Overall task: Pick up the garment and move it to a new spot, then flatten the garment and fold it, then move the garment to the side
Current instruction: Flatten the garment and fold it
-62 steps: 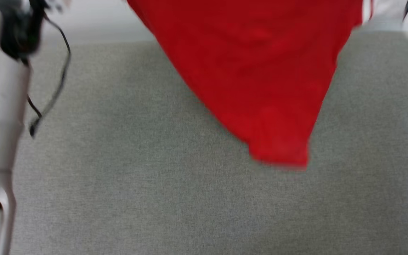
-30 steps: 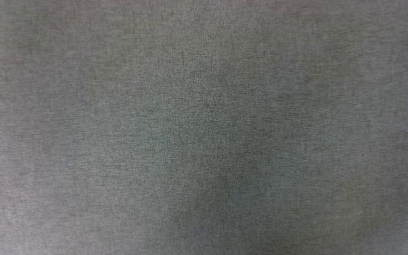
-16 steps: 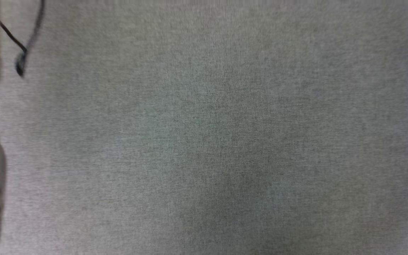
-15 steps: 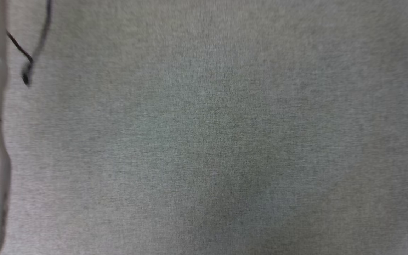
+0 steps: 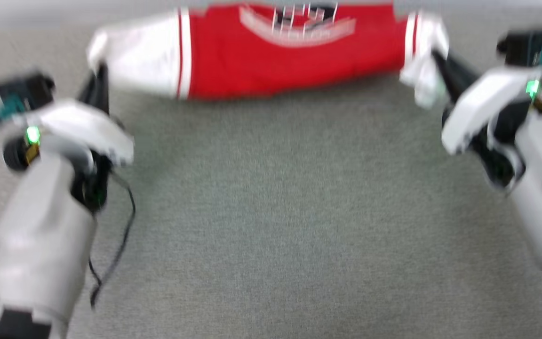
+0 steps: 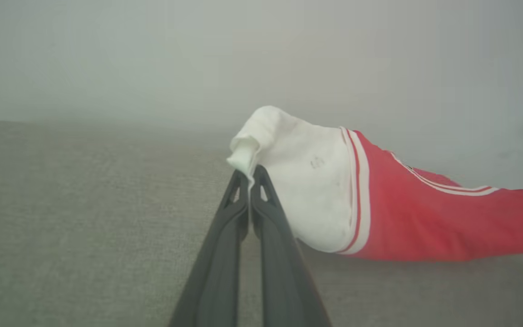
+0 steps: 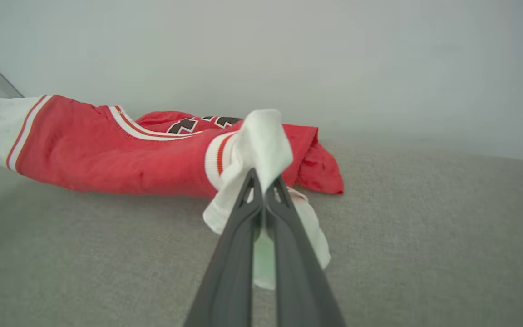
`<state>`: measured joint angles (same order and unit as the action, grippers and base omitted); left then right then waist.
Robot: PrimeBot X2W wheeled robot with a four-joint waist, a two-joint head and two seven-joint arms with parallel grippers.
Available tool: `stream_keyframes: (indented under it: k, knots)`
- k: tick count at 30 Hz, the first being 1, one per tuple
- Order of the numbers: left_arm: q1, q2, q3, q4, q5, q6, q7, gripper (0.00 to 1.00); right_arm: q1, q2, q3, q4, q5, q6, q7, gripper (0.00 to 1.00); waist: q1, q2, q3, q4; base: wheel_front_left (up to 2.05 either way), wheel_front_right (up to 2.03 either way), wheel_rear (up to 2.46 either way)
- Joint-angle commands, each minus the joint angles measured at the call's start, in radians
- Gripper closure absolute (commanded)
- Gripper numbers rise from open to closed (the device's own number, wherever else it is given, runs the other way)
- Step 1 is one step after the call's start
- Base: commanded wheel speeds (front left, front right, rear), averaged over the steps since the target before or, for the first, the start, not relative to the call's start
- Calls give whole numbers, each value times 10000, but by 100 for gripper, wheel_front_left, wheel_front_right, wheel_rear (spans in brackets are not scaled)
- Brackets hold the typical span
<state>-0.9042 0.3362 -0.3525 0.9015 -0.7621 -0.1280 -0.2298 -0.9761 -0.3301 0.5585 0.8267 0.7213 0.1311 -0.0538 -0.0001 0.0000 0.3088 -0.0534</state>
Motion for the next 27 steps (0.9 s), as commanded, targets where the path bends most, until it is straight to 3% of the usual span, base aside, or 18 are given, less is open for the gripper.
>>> stream_keyframes:
  k: [1,7,10,18,24,25,26,27]
  knots:
    - [521,38,-16,-169,-63,-19,-66,100,546,-144,12,-148,166,-7,-50,100,1,0,-1034,61,0,0,0]
    - [3244,264,169,-1312,-502,78,-199,100,2955,-560,-43,-1013,575,-7,-43,100,1,0,-2118,78,0,0,0]
    - [4631,350,265,-2073,-681,369,-198,100,4139,-677,-207,-1481,672,-7,4,100,1,0,-2481,76,0,0,0]
    - [8068,697,360,-4643,-1128,1532,423,100,7190,-769,-1035,-2768,522,-7,314,100,1,0,-3083,79,0,0,0]
    - [9776,862,345,-6486,-1253,2387,833,100,9124,-448,-2066,-3538,-121,-7,638,97,1,0,-3152,143,0,0,0]
    - [9932,882,357,-6727,-1197,2518,819,100,9370,-341,-2269,-3660,-231,-7,729,60,1,0,-3136,160,0,0,0]
    - [10052,888,364,-6959,-1168,2635,774,100,9547,-271,-2462,-3837,-417,-7,800,13,1,0,-3123,180,0,0,0]
    - [10163,906,334,-7209,-1083,2752,766,100,9710,-193,-2682,-4044,-559,-7,855,0,1,0,-3107,205,0,0,0]
